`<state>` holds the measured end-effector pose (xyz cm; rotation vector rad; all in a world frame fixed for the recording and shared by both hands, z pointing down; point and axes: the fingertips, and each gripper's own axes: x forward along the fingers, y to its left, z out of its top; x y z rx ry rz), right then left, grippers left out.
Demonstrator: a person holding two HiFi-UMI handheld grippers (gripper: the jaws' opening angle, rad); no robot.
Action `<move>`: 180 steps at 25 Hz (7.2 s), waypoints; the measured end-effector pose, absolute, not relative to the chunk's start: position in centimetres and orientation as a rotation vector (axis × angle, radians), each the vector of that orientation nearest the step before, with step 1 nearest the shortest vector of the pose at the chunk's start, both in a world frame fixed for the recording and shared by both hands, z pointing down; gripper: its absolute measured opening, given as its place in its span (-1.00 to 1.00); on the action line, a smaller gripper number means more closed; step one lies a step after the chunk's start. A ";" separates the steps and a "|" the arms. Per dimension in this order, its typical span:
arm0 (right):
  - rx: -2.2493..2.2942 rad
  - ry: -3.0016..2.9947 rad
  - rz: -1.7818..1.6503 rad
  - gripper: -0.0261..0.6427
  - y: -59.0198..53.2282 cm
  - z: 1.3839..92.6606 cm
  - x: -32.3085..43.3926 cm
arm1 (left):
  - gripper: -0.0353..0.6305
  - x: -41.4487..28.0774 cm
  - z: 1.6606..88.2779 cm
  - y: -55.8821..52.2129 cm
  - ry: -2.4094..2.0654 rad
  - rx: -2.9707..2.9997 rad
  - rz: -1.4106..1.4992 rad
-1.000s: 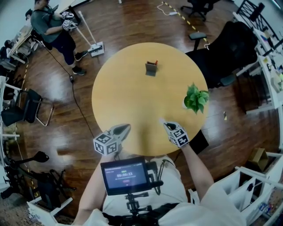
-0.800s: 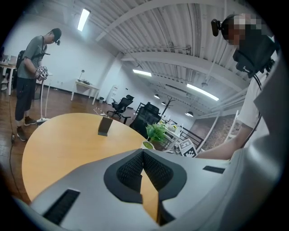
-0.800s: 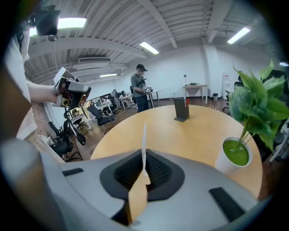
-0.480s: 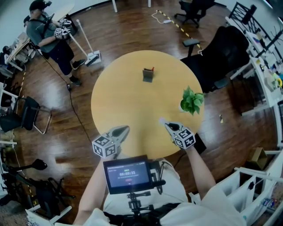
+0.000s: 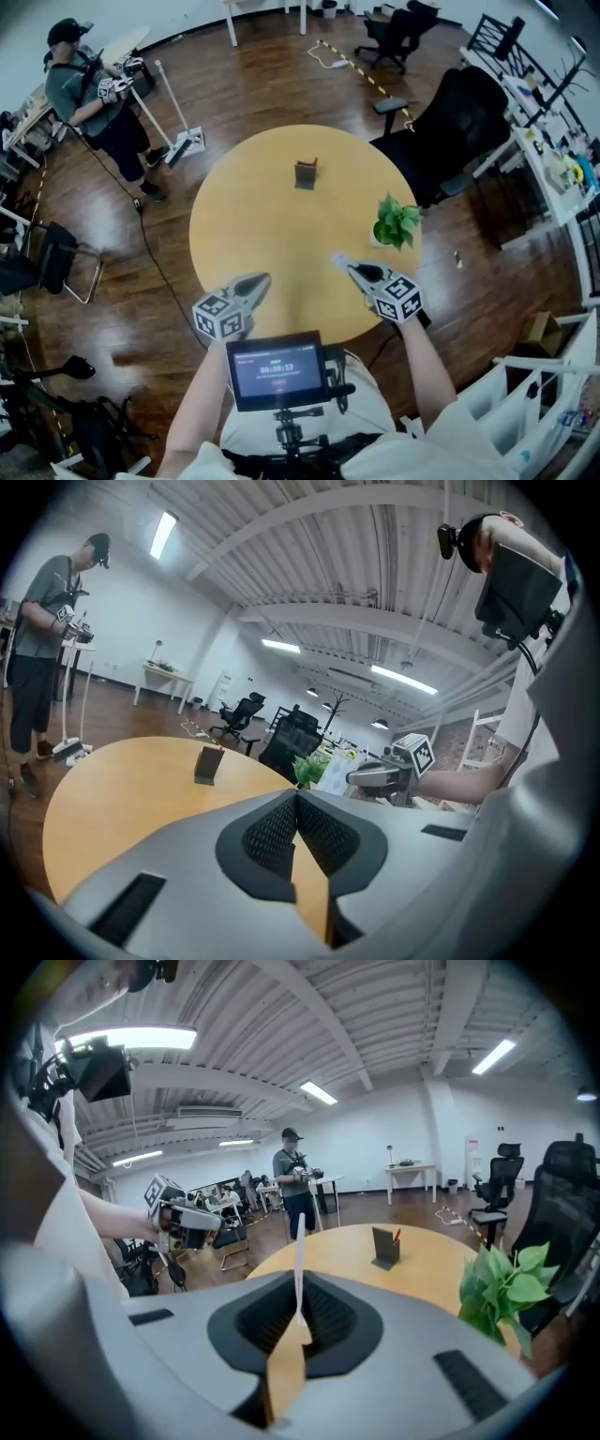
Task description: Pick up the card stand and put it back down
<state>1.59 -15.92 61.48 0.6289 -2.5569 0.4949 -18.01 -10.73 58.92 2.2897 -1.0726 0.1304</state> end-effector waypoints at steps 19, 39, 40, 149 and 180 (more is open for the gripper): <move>0.687 -2.652 0.386 -0.83 -14.8 48.7 0.8 | -0.89 -19.1 50.9 -13.6 -1.127 2.368 -0.015; 0.739 -2.743 0.324 -0.83 -14.0 43.4 1.7 | -0.89 -18.3 47.1 -15.2 -1.148 2.449 -0.001; 0.743 -2.747 0.322 -0.83 -14.0 43.2 1.8 | -0.89 -18.2 46.9 -15.2 -1.145 2.454 -0.001; 0.512 -2.613 0.462 -0.83 -16.0 61.3 3.2 | -0.89 -15.0 61.1 -9.5 -1.118 2.218 0.241; 0.428 -2.496 0.521 -0.83 -16.8 75.9 3.4 | -0.89 -15.7 65.6 -10.4 -1.141 2.163 0.361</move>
